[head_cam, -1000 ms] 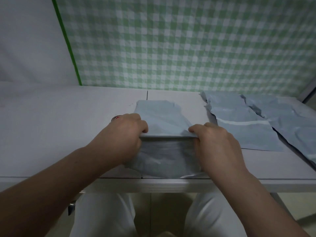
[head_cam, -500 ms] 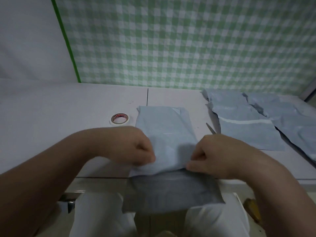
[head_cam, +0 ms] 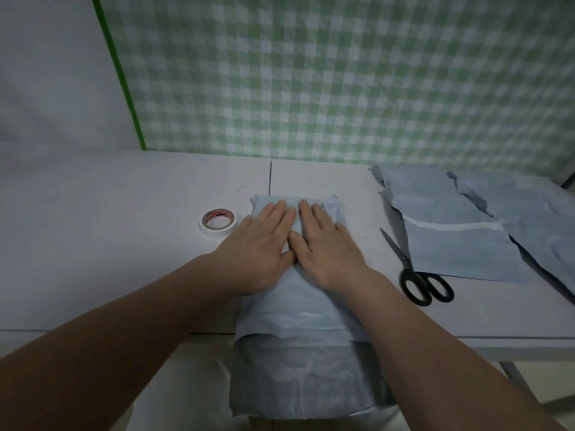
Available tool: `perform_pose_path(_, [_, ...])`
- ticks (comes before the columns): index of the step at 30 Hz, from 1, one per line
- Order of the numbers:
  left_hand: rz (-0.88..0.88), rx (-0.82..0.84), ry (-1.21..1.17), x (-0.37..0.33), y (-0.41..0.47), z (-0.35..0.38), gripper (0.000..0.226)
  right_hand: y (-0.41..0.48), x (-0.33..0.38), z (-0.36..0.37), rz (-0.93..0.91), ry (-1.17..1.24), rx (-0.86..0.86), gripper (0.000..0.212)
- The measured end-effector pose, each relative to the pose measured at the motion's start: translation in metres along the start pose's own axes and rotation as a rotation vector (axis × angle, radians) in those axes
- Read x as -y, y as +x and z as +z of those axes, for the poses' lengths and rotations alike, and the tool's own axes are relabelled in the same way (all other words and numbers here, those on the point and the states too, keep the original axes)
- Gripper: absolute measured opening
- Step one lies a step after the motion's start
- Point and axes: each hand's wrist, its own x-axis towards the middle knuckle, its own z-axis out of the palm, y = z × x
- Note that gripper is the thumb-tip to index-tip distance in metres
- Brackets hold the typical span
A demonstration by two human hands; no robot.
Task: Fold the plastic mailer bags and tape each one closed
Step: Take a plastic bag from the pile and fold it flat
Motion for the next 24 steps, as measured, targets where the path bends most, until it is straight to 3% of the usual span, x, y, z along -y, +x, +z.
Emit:
perform_pose_path(3, [-0.04, -0.034, 0.034, -0.002, -0.005, 0.001, 0.093, -0.001, 0.001, -0.001, 0.072, -0.015, 0.008, 0.066])
perform_pose_path(8, [0.026, -0.236, 0.122, -0.009, -0.012, 0.001, 0.057, 0.003, -0.005, -0.004, 0.199, -0.096, 0.017, 0.08])
perform_pose_path(12, [0.01, -0.217, 0.062, -0.013, -0.013, -0.002, 0.057, 0.013, -0.013, -0.007, 0.299, -0.098, 0.016, 0.092])
perform_pose_path(15, [-0.062, -0.157, 0.013, -0.018, -0.008, -0.008, 0.061, 0.023, -0.02, -0.012, 0.342, -0.044, -0.08, 0.082])
perform_pose_path(19, [-0.089, -0.063, -0.009, -0.021, 0.008, -0.01, 0.062, 0.028, -0.022, -0.021, 0.226, 0.029, -0.229, 0.059])
perform_pose_path(24, [-0.022, -0.127, -0.011, -0.022, 0.031, -0.01, 0.058, 0.027, -0.009, -0.018, -0.014, 0.121, -0.318, 0.043])
